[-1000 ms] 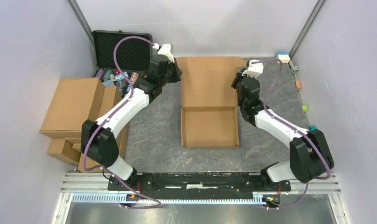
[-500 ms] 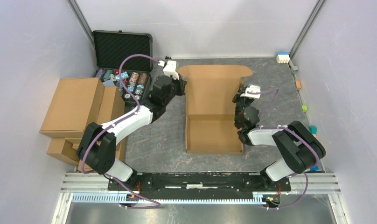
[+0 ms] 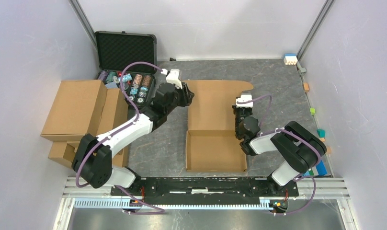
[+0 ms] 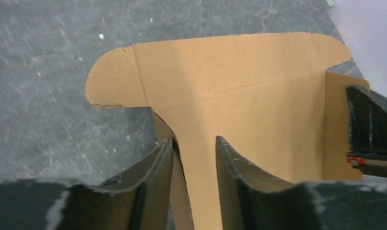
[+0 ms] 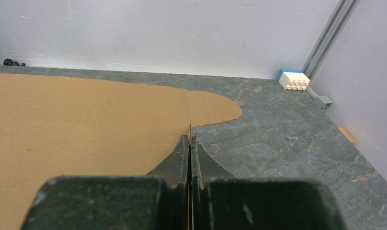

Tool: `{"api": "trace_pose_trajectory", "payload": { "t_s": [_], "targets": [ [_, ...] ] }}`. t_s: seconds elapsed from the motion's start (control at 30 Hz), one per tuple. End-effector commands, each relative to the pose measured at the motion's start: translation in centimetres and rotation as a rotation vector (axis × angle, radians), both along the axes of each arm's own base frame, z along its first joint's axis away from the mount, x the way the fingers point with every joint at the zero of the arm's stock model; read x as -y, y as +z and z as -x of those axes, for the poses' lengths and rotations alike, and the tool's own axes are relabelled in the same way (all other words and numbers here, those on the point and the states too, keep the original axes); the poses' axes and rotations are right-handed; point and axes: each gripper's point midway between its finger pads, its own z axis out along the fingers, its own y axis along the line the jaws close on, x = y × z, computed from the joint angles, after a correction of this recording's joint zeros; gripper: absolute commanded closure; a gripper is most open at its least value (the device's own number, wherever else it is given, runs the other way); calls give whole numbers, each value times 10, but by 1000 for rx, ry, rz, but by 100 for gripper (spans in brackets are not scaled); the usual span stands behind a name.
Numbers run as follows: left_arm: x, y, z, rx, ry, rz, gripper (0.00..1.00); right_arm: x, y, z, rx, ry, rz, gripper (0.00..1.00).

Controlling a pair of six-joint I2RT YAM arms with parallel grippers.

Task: Fold the paper box

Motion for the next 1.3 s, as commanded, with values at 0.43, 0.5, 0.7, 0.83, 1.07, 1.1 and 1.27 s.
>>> {"api": "trace_pose_trajectory", "payload": {
  "t_s": [0.43, 0.5, 0.7, 0.83, 1.07, 1.1, 1.27],
  "targets": [
    [-33, -30, -11, -496, -23, 85, 38, 6, 115, 33, 451, 86, -263, 100],
    [-35, -32, -11, -502, -15, 73, 33, 6, 115, 33, 452, 85, -261, 100],
    [-27, -24, -10, -463, -89, 73, 94, 4, 116, 32, 443, 91, -258, 100],
    [-33, -14, -16, -356, -84, 22, 98, -18, 111, 16, 314, 144, -113, 73],
    [-32, 34, -24, -6, -67, -48, 98, -46, 106, 14, -27, 303, 141, 25],
    [-29, 38, -22, 37, -73, -75, 98, -49, 108, 19, -57, 339, 157, 18],
    [-20, 59, -4, 261, -112, -120, 98, -67, 116, 33, -259, 517, 217, 2]
  ]
}}
